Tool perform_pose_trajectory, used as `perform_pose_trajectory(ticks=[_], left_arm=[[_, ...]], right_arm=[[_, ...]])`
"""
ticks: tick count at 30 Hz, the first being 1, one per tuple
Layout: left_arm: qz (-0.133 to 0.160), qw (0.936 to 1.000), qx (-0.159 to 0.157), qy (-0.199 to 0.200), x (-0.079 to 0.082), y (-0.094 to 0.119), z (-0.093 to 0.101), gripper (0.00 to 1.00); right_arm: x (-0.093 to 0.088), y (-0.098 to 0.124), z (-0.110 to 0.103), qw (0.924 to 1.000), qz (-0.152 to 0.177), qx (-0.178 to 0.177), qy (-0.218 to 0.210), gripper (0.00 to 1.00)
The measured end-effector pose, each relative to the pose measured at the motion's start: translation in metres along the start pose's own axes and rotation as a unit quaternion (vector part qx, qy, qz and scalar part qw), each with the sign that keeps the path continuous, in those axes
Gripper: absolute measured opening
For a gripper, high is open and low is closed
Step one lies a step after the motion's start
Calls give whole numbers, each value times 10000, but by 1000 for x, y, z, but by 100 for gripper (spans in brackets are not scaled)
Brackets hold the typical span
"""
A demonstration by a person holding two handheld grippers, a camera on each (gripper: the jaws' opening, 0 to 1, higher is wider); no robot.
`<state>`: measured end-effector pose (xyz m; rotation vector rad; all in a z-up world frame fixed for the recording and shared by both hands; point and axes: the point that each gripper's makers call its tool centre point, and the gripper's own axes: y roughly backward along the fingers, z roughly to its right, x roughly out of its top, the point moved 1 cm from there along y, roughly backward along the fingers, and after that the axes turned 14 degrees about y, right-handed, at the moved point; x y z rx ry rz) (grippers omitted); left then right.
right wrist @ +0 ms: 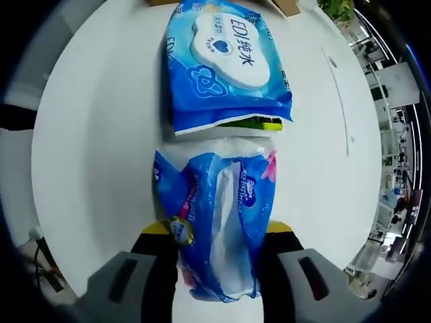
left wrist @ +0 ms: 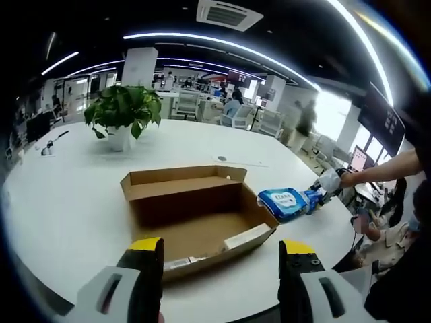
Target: Operate the shoe box by opening the lid, removing the specified soft item, and placing it in the target area until the item is outside and the box remains undamaged.
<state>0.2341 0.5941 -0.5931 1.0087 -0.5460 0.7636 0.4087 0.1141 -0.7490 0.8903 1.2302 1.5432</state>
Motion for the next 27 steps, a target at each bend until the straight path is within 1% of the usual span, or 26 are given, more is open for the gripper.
perform_pose_trajectory(ticks=[5,9,15,19,22,23,24,27], left_arm=[[-11,10000,-24,-13,0,0,0,71],[6,10000,-44,9,2,0,-2,71],[42,9999,-104,37,3,1,-2,71],[80,9998,-193,65,5,-1,-2,71],[102,9995,-293,93,7,-4,-1,71],[105,9994,-325,106,7,-5,-1,71],[118,9992,-356,114,8,-6,0,71],[137,9988,-456,138,10,-8,1,71]], right_arm=[[1,1,-1,10000,10,1,0,47],[-1,2,1,9999,-64,-85,10,54],[-2,13,-1,9998,-100,-147,-98,54],[-3,20,-5,9996,-115,-160,-194,54],[-1,31,-7,9992,-142,-246,-293,55],[0,34,-7,9988,-130,-272,-386,55],[4,39,-4,9970,-44,-407,-650,55],[9,46,5,9930,173,-626,-985,54]])
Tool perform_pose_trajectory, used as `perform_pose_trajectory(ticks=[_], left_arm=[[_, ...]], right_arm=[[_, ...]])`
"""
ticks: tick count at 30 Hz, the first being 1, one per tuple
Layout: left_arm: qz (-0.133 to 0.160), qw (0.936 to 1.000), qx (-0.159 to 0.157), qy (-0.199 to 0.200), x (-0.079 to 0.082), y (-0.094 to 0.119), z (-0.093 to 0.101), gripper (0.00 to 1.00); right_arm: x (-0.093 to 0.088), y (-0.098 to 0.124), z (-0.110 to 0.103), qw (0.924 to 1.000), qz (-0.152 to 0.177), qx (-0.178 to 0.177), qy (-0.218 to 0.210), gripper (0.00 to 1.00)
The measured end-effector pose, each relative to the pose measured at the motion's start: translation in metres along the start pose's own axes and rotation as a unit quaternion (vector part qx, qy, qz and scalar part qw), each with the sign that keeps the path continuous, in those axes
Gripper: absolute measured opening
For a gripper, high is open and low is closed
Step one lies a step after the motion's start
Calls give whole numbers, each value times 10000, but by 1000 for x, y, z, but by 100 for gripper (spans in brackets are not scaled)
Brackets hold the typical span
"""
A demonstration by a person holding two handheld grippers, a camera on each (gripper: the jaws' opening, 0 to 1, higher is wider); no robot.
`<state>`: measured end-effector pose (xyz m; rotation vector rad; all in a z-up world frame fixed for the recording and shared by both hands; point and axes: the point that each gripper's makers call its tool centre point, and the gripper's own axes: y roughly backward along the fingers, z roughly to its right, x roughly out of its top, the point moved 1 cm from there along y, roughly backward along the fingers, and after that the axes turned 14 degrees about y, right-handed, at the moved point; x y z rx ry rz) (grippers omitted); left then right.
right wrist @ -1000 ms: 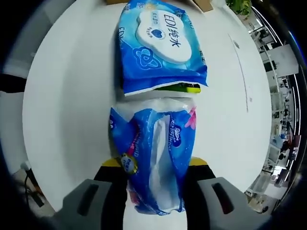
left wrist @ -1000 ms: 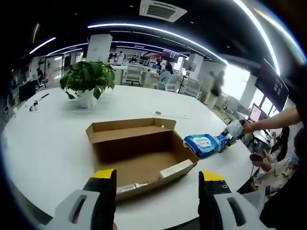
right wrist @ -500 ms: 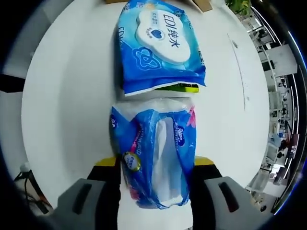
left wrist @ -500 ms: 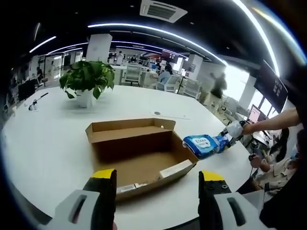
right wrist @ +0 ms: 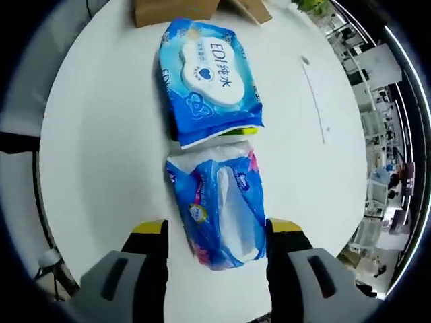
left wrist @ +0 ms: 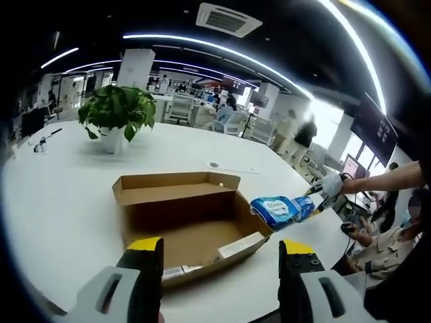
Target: Operate the shoe box by opening the lid, removing the specified soft item, and placing it in the target area until the item is outside and the box remains undamaged.
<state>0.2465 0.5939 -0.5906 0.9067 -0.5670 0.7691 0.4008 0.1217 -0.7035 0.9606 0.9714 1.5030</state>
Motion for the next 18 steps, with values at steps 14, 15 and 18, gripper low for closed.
perform_pose_trajectory(ticks=[14,15,18], left_arm=[[82,9996,-232,124,8,6,-9,70],[90,9996,-237,123,9,7,-11,70],[115,9995,-256,140,11,9,-13,70]], right_arm=[[24,16,16,9592,1232,-477,-2501,55],[28,19,19,9466,1423,-551,-2840,55],[34,24,21,9231,1752,-611,-3370,55]])
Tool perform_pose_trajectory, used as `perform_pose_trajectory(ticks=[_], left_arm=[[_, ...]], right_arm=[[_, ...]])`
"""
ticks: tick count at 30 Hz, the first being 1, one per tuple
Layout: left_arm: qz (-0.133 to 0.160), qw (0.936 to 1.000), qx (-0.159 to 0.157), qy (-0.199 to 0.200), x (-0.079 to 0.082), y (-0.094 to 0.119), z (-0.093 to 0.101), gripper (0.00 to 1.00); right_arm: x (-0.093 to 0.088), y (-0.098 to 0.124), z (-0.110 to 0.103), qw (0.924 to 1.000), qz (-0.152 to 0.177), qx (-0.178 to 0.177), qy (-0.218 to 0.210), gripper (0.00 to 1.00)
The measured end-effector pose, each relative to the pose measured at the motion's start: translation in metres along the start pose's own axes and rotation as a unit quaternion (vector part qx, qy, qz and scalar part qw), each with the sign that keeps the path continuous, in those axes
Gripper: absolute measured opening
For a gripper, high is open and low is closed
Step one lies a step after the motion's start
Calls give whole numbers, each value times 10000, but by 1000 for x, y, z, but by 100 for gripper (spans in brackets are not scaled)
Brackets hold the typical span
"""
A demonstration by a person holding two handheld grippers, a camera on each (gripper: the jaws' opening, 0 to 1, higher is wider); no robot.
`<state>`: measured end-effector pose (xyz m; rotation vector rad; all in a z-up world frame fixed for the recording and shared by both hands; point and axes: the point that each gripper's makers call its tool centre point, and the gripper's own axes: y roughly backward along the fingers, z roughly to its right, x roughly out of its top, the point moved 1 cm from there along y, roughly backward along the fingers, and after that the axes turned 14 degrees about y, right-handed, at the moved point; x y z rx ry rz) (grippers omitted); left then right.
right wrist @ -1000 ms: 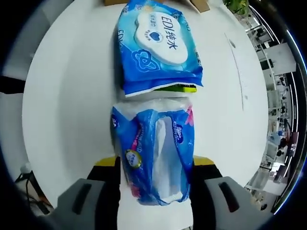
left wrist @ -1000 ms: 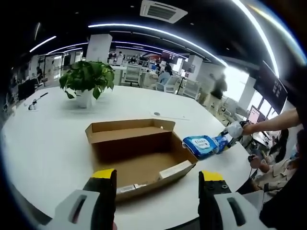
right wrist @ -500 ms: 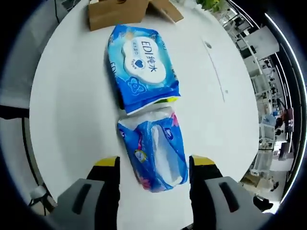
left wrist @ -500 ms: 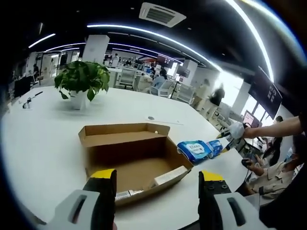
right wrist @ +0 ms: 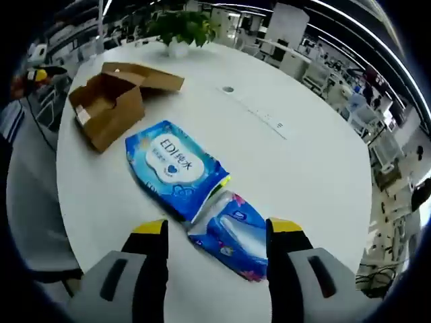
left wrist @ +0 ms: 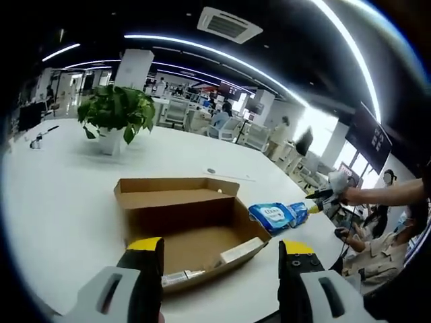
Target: Operate the shoe box by opening the lid, removing the specified soft item, and placing it in the target area until the item is outside and the box remains undamaged.
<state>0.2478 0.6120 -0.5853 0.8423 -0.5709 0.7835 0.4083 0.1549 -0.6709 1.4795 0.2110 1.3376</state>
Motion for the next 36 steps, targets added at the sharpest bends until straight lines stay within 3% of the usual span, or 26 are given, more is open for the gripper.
perform_pose_trajectory(ticks=[3,8,17,24,36], left_arm=[[5,10000,-20,18,1,1,-3,70],[-17,10000,-45,13,0,2,-6,70],[17,10000,-80,3,3,5,-10,70],[124,9999,-37,45,8,15,-19,70],[132,9998,-2,120,1,26,-34,71]], right_arm=[[7,3,-5,9983,255,-79,-513,55],[15,5,-17,9969,370,-114,-691,56],[55,-6,-54,9921,787,102,-968,58],[87,-20,-94,9925,896,492,-675,58],[155,-53,-172,9855,1117,1268,-166,58]])
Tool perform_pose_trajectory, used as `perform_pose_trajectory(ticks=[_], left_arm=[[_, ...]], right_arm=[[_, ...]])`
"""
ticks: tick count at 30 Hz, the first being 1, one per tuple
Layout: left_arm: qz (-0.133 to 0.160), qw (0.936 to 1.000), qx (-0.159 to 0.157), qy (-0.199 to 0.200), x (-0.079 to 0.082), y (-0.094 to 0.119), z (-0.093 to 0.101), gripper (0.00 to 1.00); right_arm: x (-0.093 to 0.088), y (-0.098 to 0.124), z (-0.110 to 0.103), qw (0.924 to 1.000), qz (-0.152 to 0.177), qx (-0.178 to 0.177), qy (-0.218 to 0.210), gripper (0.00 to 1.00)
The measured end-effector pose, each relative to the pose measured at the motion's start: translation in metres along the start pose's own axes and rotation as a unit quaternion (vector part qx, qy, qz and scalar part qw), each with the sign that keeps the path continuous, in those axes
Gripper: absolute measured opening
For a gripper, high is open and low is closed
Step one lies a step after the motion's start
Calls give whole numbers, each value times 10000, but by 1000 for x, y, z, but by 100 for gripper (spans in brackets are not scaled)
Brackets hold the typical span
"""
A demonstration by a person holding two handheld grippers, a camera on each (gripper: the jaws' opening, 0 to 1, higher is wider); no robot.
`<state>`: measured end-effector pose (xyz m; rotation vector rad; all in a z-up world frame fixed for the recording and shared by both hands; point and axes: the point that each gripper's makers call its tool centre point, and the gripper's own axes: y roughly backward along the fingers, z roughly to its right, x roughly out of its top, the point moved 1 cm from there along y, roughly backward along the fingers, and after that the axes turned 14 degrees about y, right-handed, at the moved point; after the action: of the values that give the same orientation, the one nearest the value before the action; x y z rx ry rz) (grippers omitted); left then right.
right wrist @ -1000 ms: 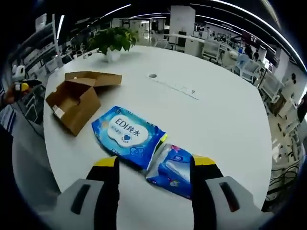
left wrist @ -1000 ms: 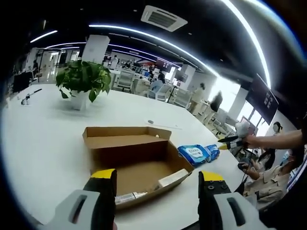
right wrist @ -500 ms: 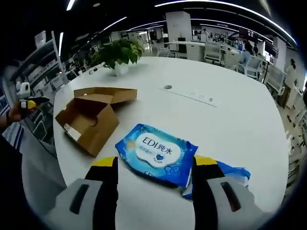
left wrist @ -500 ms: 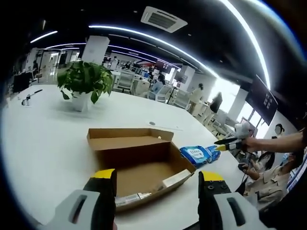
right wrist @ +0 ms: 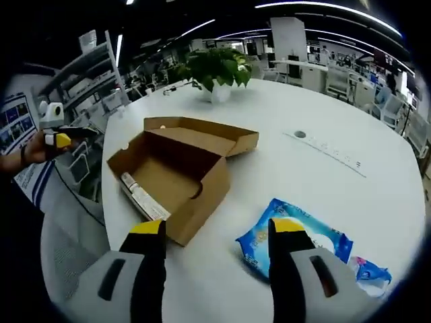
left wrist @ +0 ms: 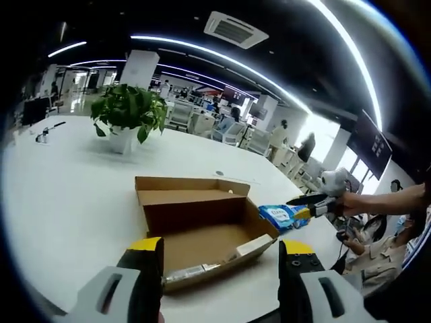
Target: Operate the shoe box by opening the lid, removing the specified soft item, and placing it in the target area until the item is outside and the box remains undamaged.
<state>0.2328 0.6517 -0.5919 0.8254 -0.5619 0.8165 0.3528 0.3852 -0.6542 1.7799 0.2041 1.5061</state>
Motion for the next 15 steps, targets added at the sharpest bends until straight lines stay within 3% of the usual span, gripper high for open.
perform_pose_trajectory(ticks=[6,15], left_arm=[[39,10000,29,-10,3,4,-6,71],[51,10000,43,-15,5,6,-11,71]], right_arm=[[13,-18,-23,9996,44,262,99,58],[13,-29,-36,9989,-19,439,147,57]])
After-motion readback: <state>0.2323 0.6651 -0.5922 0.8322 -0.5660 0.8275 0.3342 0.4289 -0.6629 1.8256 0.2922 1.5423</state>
